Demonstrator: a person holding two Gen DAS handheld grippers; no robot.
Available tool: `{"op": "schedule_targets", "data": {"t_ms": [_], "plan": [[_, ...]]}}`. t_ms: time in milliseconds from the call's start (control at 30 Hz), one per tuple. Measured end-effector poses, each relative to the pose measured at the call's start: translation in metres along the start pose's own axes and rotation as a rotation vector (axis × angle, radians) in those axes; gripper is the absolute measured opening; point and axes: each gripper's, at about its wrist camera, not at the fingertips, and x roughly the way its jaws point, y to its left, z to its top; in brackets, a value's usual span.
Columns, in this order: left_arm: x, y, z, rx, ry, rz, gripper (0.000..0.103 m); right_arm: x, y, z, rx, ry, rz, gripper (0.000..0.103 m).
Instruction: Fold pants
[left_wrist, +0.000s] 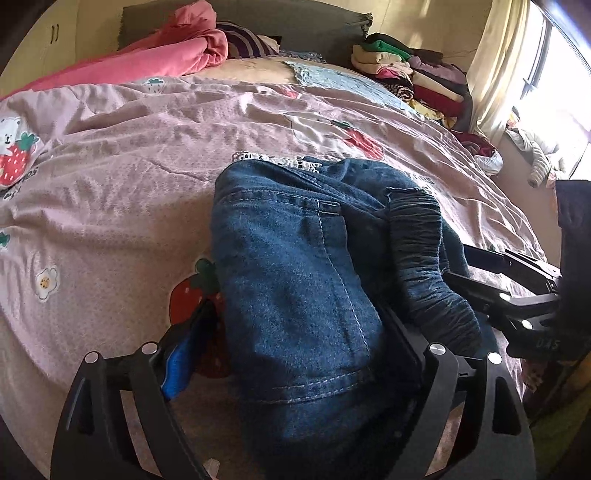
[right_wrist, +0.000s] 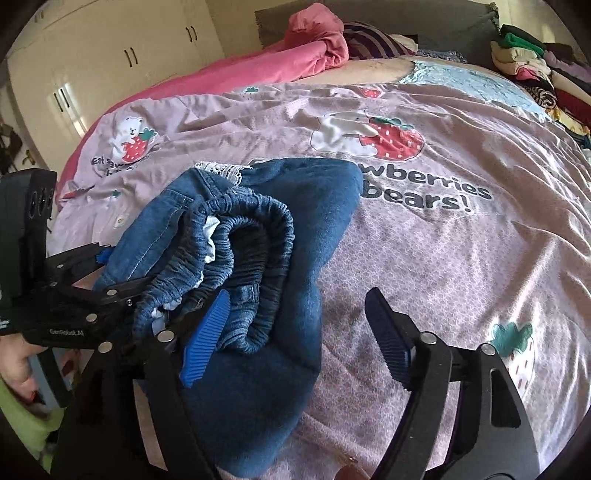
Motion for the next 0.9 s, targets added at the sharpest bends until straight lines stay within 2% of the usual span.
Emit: {"op": "schedule_targets", "data": {"t_ms": [67,133,367,467,700,900], "plan": [[-0.002,0.0,-0.001,0.002,-0.001,0.005,0.087,-0.003,0.0,-0.001,0.002,-0.004,-0.001,0.074],[-0.004,0.0,-0.001,0.003,-0.001,0.02,0.093,-0.006,0.001,-0.003,0.001,-0.01,-0.005,0.078],[-0.015,-0.001,-0.004,0.008,-0.007,0.049,0.096,-0.019,0.001,-0.009,0.001,-0.031,-0.021,0.084],[-0.022,-0.002,-0.007,0.008,-0.014,0.055,0.096,-0.03,0.0,-0.011,0.006,-0.053,-0.037,0.09],[-0.045,-0.004,-0.017,0.011,-0.05,0.077,0.099,-0.055,0.005,-0.015,0.002,-0.102,-0.066,0.094],[-0.07,-0.007,-0.03,0.022,-0.094,0.092,0.099,-0.075,0.019,-0.021,-0.05,-0.136,-0.095,0.094]]}}
